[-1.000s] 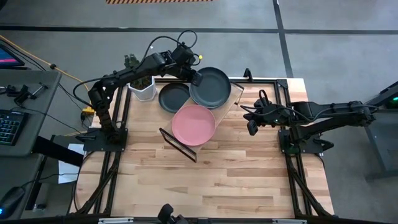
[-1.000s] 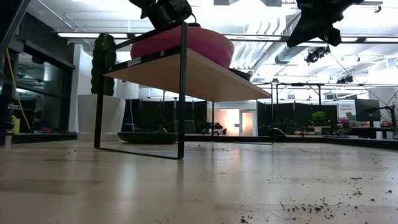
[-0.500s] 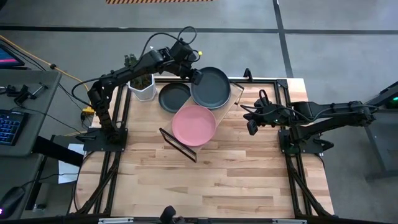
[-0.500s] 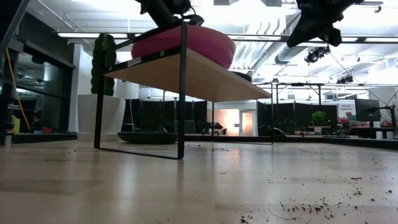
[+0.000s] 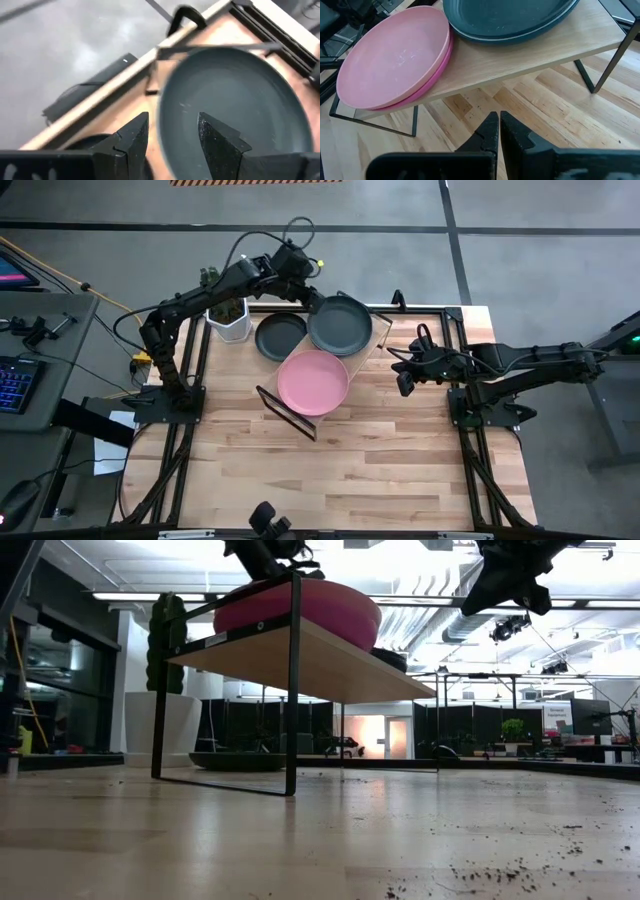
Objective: Place and stack plates onto a shelf
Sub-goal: Stack the black plate on top of the light pink plate on the shelf
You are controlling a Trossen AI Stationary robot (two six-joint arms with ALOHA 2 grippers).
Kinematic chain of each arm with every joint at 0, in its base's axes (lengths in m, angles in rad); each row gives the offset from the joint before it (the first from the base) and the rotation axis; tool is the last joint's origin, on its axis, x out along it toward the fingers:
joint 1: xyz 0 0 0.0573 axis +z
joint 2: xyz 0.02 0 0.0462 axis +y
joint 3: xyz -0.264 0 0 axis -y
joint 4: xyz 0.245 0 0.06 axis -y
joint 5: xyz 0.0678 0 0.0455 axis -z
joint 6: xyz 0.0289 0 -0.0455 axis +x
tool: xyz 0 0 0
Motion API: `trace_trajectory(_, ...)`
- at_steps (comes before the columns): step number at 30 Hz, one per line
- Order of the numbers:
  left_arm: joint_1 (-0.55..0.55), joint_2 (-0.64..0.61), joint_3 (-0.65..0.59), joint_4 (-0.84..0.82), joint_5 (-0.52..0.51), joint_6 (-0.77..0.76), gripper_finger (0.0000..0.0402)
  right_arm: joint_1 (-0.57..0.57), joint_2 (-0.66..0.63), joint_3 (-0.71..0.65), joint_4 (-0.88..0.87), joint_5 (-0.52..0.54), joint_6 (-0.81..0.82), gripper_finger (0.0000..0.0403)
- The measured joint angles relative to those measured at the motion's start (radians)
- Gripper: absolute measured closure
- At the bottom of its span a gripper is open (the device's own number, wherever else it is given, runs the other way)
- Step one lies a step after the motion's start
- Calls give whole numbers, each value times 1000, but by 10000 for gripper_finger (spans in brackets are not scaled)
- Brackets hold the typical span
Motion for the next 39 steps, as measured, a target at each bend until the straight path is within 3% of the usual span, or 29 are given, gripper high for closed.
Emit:
trace_trajectory(9,8,-60,0,18,-36,53,243,0,0,0,0,0,4,402)
trace_trajectory(16,-52,-172,-19,35,46,44,243,0,0,0,1,38,4,402)
trace_trajectory(20,-134,-312,-183,178,9,26,243,0,0,0,8,52,3,402)
trace_trajectory(26,-264,-589,-592,500,-90,-110,243,0,0,0,51,52,-4,402)
trace_trajectory(31,-335,-765,-842,738,-238,-206,243,0,0,0,52,52,0,402)
trace_trajectory(34,-338,-823,-902,764,-303,-250,243,0,0,0,52,52,3,402)
trace_trajectory(39,-337,-841,-908,564,-384,-323,243,0,0,0,53,41,7,402)
